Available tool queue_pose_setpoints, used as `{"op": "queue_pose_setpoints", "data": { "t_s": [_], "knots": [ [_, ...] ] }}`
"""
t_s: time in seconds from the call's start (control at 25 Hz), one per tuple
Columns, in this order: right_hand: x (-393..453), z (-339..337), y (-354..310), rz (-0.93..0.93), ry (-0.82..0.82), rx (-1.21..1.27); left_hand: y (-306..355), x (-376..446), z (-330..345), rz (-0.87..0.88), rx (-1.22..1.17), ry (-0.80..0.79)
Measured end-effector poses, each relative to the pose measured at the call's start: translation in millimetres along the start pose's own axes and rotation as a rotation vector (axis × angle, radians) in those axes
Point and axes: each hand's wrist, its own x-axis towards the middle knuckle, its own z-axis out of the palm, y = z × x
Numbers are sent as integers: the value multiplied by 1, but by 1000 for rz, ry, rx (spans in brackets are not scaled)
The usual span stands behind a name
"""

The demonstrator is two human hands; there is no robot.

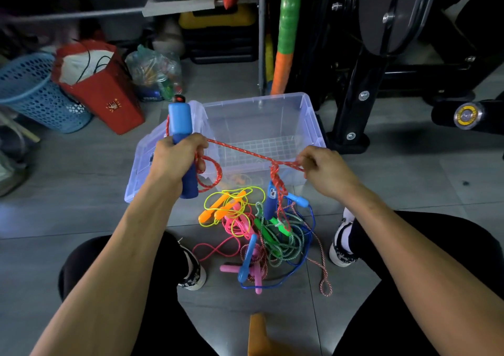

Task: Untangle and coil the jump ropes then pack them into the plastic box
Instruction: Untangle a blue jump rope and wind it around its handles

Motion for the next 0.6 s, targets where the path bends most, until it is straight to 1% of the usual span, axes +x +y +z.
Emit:
{"op": "queue_pose_setpoints", "data": {
  "t_s": [0.08, 0.12, 0.16, 0.2, 0.24, 0.32, 0.4, 0.44, 0.48, 0.56, 0.6],
  "knots": [
    [1, -4, 4, 192, 64, 293, -2, -2, 4, -34, -14, -32],
    [1, -5, 4, 257, 90, 436, -2, -4, 8, -46, -13, -66],
    [1, -7, 4, 269, 94, 491, -1, -6, 10, -53, -22, -100],
    [-2, -10, 4, 226, 68, 438, 0, -8, 12, -54, -56, -132],
    [-5, -13, 3, 156, 19, 303, 2, -10, 14, -50, -116, -162],
    [-16, -16, 0, 8, -127, 66, 6, -12, 15, -31, -258, -213],
    [-22, -15, 0, -29, -281, 7, 6, -16, 18, -38, -333, -246],
    [-22, -12, 2, -37, -295, -1, 6, -18, 19, -60, -348, -263],
    [-21, -7, 3, -48, -259, 8, 5, -19, 20, -89, -358, -283],
    [-16, 0, 2, -70, -120, 88, 2, -21, 21, -136, -359, -322],
    [-15, 0, -1, -44, -73, 192, 0, -21, 22, -142, -326, -322]
  ]
}}
